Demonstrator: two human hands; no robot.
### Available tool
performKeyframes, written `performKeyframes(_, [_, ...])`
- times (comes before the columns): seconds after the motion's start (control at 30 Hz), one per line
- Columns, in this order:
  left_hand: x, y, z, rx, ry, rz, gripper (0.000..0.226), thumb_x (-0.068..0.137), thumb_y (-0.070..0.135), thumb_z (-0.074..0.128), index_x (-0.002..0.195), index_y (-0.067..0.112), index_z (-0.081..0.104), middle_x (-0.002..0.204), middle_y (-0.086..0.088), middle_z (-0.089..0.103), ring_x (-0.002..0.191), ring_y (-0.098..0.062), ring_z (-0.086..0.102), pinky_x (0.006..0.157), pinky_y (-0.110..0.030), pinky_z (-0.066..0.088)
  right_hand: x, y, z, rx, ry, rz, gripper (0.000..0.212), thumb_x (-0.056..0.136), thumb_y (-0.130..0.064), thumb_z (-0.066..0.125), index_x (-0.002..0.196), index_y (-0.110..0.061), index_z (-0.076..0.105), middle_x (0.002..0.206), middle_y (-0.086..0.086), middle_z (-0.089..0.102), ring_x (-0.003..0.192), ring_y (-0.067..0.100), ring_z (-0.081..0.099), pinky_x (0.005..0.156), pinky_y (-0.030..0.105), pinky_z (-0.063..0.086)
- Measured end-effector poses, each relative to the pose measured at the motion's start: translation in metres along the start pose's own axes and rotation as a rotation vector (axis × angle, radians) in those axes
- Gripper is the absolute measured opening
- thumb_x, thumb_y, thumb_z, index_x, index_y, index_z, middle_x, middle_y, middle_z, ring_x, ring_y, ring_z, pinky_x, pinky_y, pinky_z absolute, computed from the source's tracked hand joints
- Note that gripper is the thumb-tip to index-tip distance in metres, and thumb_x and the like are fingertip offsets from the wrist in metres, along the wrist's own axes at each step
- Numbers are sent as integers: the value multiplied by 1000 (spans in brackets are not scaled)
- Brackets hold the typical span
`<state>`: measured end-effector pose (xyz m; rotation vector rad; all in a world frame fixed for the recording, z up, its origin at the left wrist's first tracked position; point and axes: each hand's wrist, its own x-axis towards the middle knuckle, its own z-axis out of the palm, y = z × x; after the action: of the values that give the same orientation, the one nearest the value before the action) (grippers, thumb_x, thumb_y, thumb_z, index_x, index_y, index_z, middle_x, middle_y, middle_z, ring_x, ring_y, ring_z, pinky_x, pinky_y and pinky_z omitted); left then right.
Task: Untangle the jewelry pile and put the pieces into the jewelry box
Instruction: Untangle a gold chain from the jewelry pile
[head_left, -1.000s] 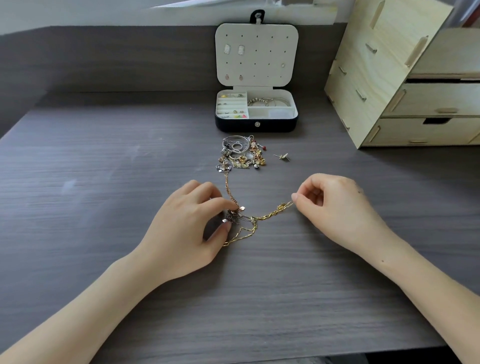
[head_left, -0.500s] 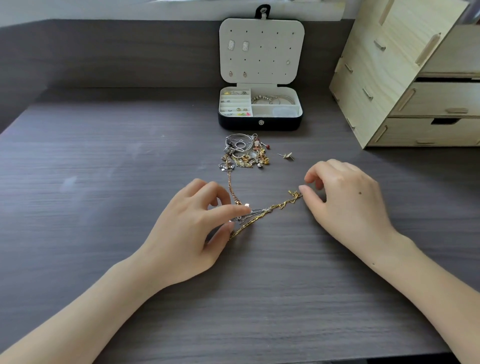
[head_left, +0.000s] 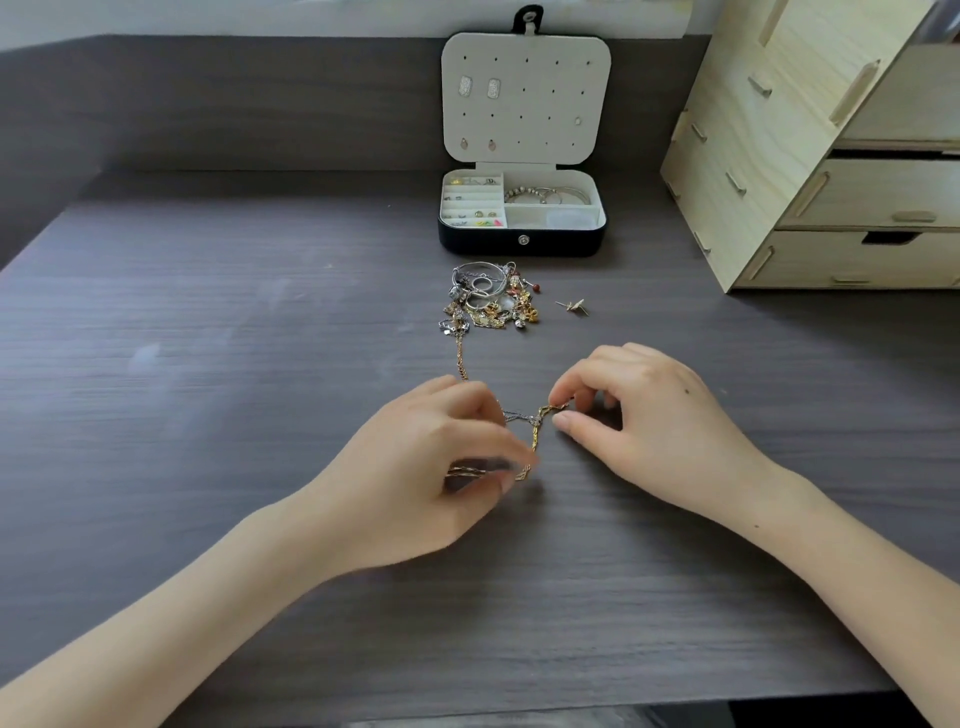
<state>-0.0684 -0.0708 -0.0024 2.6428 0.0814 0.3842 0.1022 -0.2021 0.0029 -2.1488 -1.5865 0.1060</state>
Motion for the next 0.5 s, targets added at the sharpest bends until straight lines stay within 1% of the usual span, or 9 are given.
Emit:
performKeyframes(0.07, [11, -3, -1, 58, 37, -69, 19, 80, 25, 57, 91, 28, 72, 84, 6, 60, 77, -17, 55, 67, -27, 45, 4, 0, -2, 7, -36, -10, 6, 81, -27, 70, 86, -26, 68, 75, -15, 55, 75, 9, 45, 67, 9, 30])
performKeyframes(0.13, [23, -5, -1, 133, 47, -120, 18, 77, 23, 59, 89, 25, 72, 83, 4, 61, 78, -21, 58, 66, -30, 46, 9, -1, -3, 23, -73, -37, 5, 81, -27, 70, 85, -27, 68, 78, -14, 57, 77, 9, 46, 68, 11, 31])
performKeyframes(0.23, [34, -10, -1, 195, 16, -116, 13, 80, 16, 65, 89, 22, 71, 84, 1, 60, 80, -24, 56, 65, -30, 43, 16, 0, -5, 17, -125, -88, 3, 82, -28, 69, 83, -26, 68, 79, -13, 56, 79, 10, 45, 68, 18, 31])
performKeyframes(0.3, [36, -13, -1, 219, 26, -101, 12, 81, 13, 63, 86, 20, 71, 83, 0, 60, 78, -25, 56, 64, -28, 39, 21, 1, -7, -16, -177, -113, 6, 84, -30, 67, 84, -24, 67, 81, -13, 54, 81, 10, 44, 69, 22, 30])
performKeyframes(0.4, [38, -19, -3, 265, 44, -53, 13, 77, 16, 58, 80, 19, 70, 78, 0, 61, 69, -25, 56, 59, -27, 37, 23, 3, -12, -25, -295, -144, 6, 87, -29, 63, 83, -26, 63, 79, -18, 47, 81, 7, 39, 71, 20, 28])
performKeyframes(0.5, [41, -24, -2, 260, 32, 1, 14, 82, 23, 55, 79, 20, 69, 77, 2, 60, 67, -25, 55, 59, -29, 43, 18, 6, -17, -14, -384, -167, 15, 88, -28, 62, 77, -33, 54, 78, -20, 46, 81, 4, 38, 72, 14, 30])
